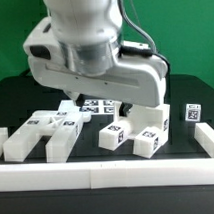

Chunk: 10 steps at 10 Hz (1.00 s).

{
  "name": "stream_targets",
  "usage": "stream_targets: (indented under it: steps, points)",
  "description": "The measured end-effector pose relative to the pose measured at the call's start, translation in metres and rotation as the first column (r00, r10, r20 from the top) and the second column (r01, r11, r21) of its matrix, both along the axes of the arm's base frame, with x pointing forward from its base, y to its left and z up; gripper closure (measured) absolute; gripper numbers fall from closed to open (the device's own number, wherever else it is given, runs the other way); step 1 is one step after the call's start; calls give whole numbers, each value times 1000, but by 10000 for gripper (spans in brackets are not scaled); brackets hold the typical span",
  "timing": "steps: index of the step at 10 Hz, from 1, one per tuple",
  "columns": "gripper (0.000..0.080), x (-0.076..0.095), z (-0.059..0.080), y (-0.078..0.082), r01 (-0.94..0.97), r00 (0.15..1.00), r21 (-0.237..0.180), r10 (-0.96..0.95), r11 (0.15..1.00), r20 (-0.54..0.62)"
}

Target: Assemble chair

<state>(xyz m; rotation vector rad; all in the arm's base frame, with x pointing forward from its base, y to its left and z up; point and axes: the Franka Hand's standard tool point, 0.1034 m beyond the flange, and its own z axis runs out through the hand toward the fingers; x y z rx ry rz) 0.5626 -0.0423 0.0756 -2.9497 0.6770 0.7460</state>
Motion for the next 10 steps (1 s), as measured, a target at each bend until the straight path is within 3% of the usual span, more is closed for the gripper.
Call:
stream_targets:
  steps: [1,4,5,7,10]
  points:
    - [150,8,2,-3,-7,996,-15,8,1000,90]
    - [150,7,11,0,20,963,-58,-4,998,268]
    - [150,15,9,1,21,932,-85,12,996,361]
    - [150,13,7,-1,-26,927,-85,56,996,370]
    - [150,13,5,-28,-299,863,-77,304,951,403]
